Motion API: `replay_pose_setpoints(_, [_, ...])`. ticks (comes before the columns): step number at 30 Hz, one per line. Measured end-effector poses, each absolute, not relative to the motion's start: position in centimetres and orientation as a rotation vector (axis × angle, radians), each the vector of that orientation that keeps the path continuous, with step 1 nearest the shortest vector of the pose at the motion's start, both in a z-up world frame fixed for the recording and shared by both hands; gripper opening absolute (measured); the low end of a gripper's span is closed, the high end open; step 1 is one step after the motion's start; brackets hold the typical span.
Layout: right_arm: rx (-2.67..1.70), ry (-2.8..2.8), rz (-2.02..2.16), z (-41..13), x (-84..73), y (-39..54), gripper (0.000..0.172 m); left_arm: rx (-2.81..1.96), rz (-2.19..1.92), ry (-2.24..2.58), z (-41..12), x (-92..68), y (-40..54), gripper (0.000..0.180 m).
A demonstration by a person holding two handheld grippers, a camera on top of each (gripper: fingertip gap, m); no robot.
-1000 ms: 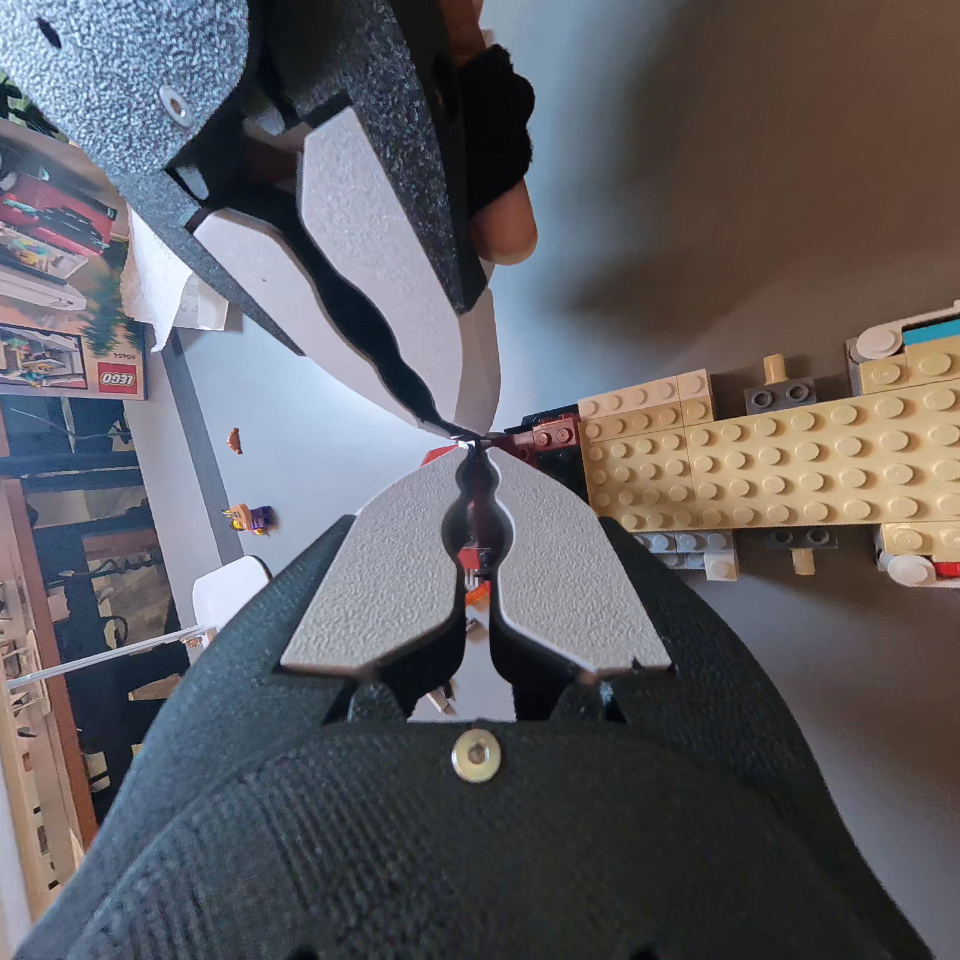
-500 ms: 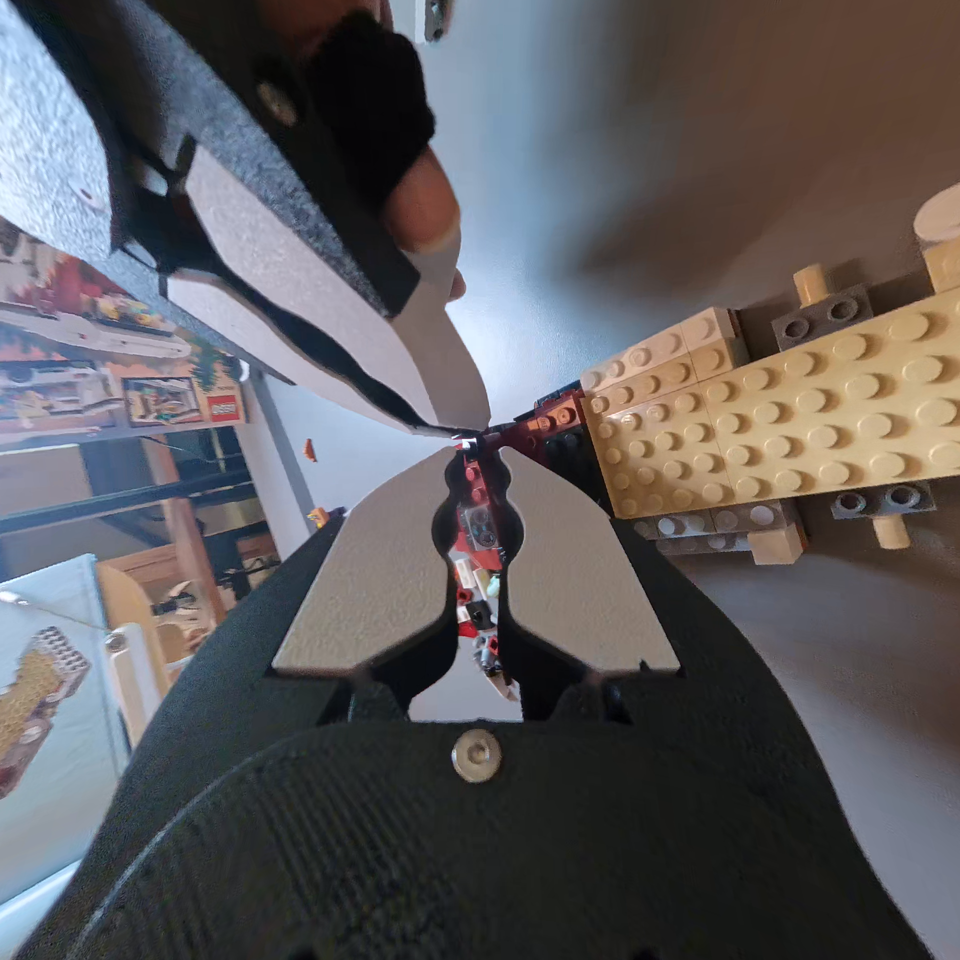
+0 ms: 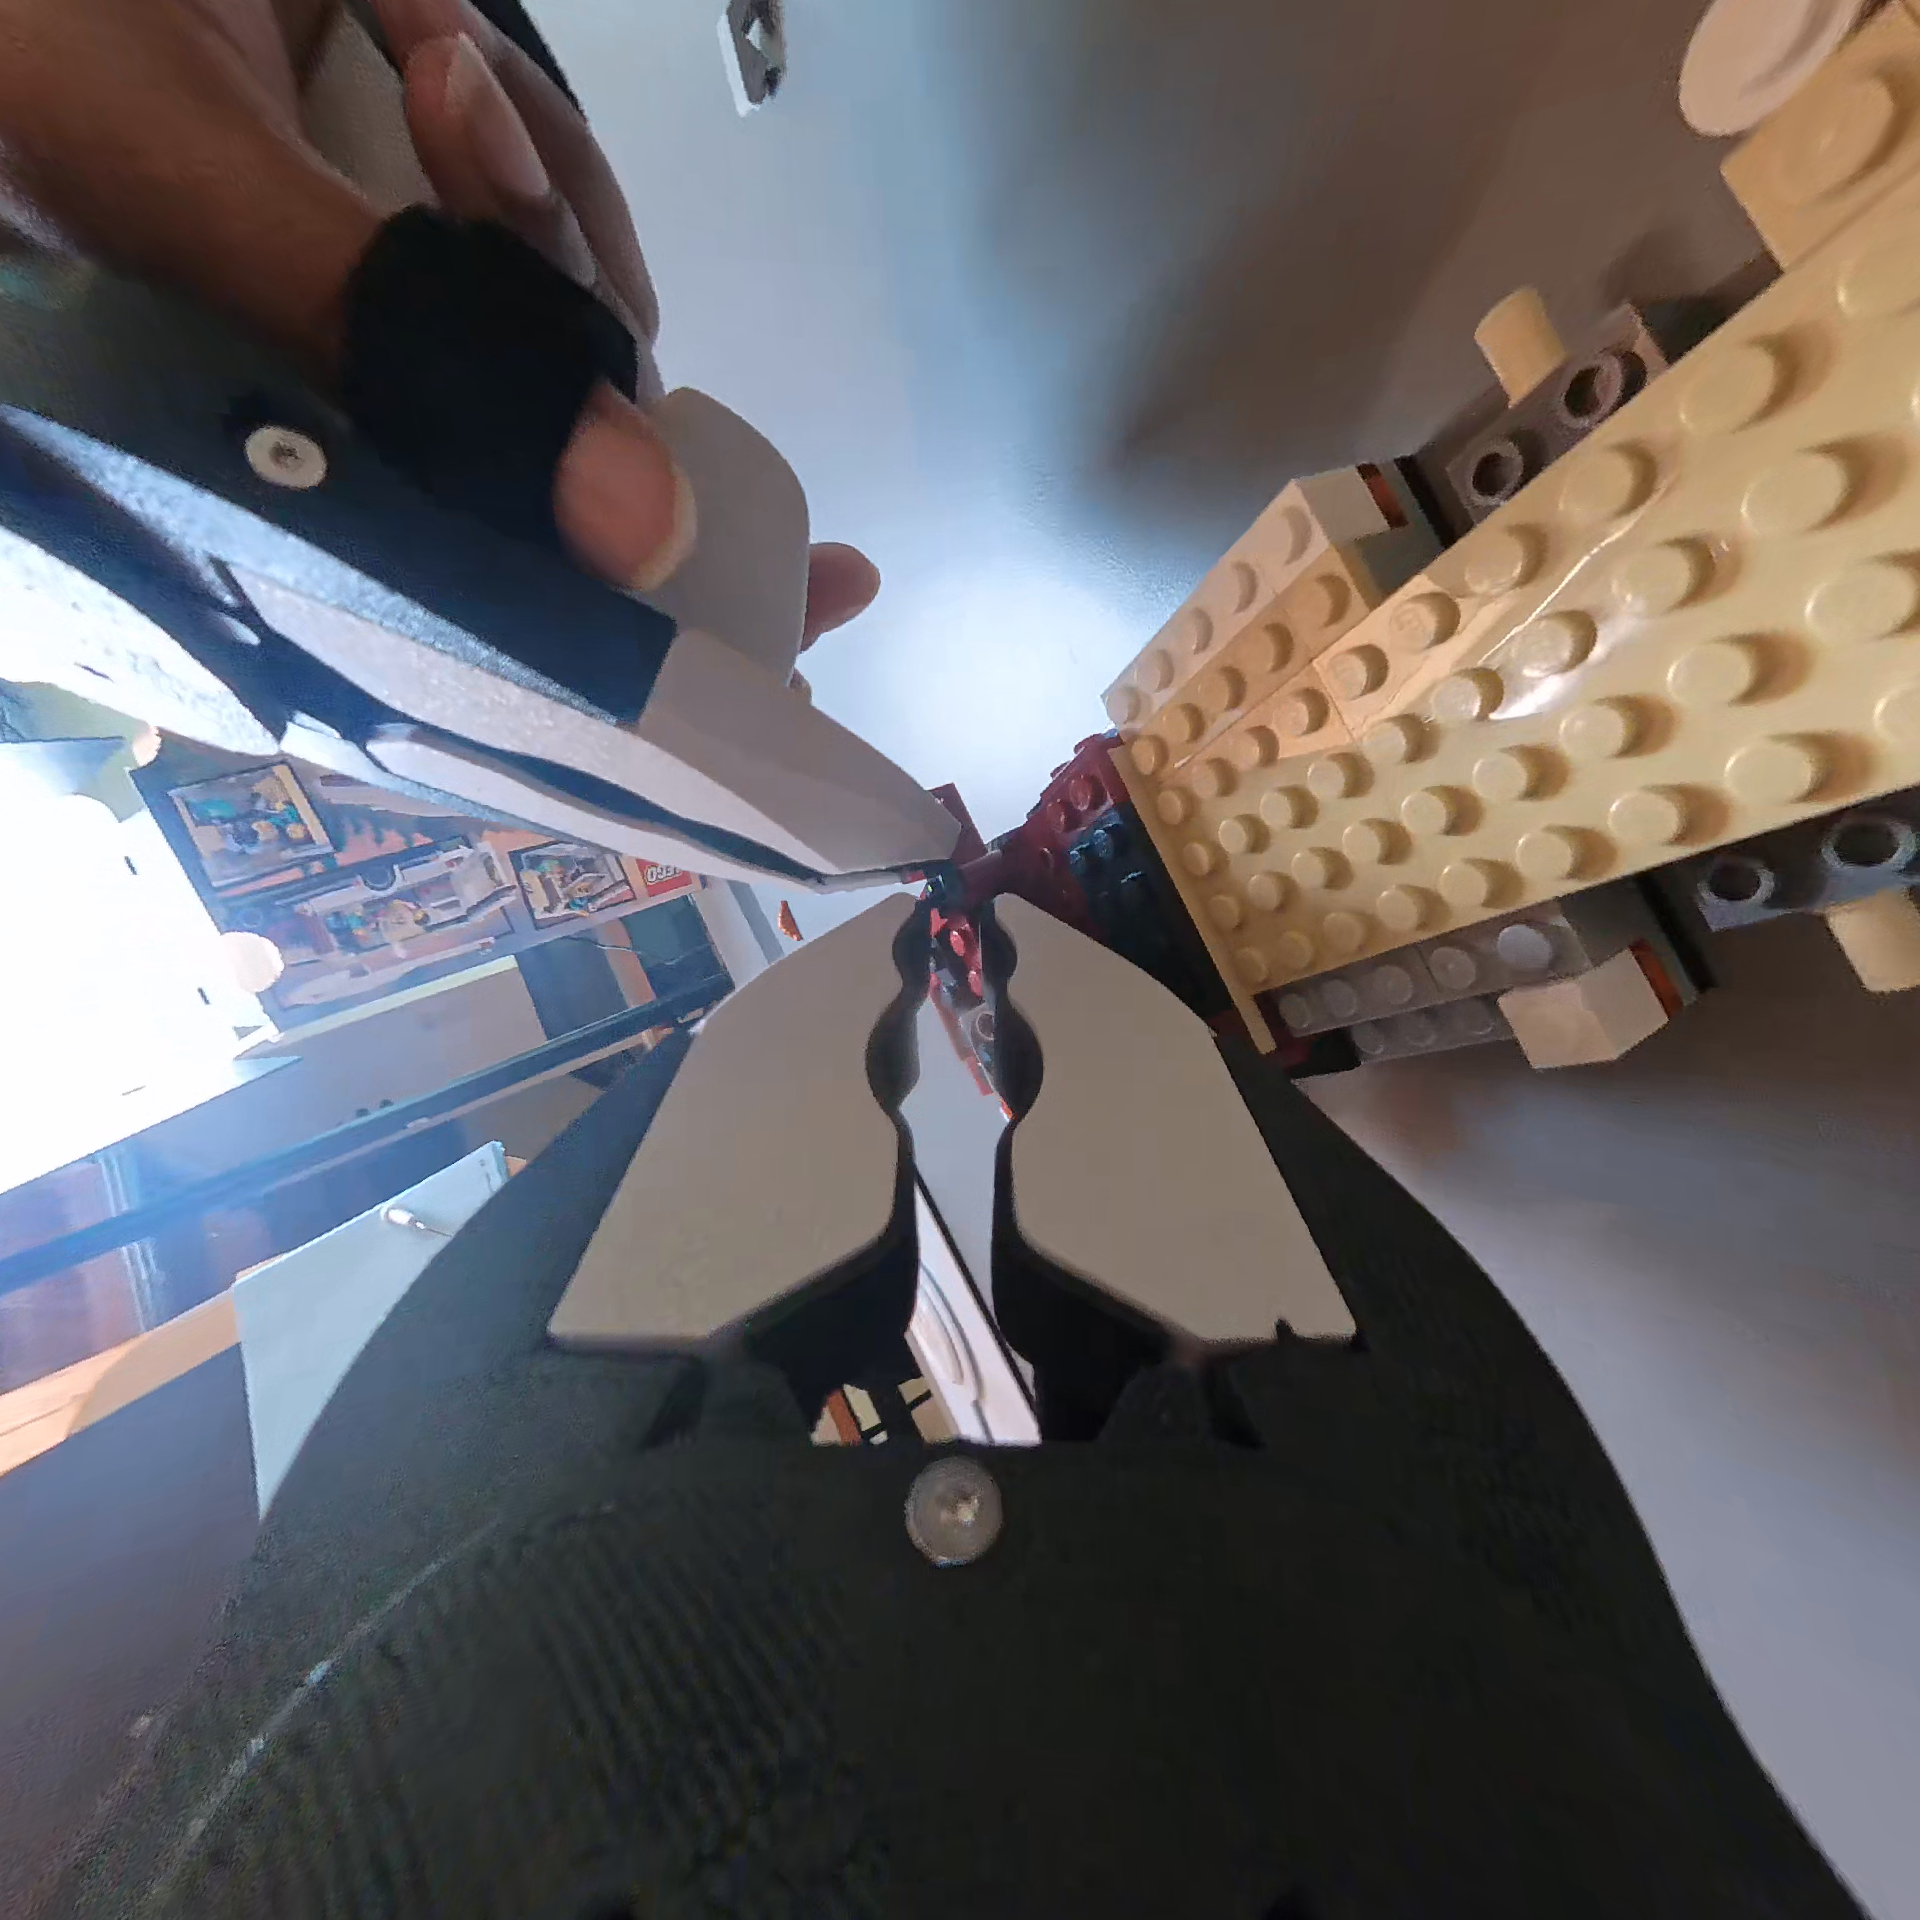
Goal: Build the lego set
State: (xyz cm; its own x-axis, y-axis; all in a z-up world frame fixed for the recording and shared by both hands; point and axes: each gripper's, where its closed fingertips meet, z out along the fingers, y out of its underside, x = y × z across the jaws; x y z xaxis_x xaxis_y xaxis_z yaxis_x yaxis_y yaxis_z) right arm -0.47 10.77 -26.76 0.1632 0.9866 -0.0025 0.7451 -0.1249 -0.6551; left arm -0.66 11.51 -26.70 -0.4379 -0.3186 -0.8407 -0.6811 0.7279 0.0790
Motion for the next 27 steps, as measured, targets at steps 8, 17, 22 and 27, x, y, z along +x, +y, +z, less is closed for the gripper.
replay_pose_setpoints(8, [-1.943,-1.667,0.590,-26.8,-0.5,10.7,0.006,-0.707,0.590,2.086,-26.7,-0.6,11.5,0.009])
replay_pose_setpoints(17, [-1.956,-1.726,0.540,-26.9,-0.5,10.7,0.006,-0.676,0.642,2.146,-26.8,-0.6,11.5,0.007])
replay_pose_setpoints(22, [-1.954,-1.711,0.530,-26.9,-0.5,10.7,0.006,-0.706,0.637,2.141,-26.8,-0.6,11.5,0.007])
replay_pose_setpoints(27, [-1.940,-1.616,0.577,-26.7,-0.1,10.5,0.009,-0.965,0.400,1.940,-24.7,-0.9,11.6,0.019])
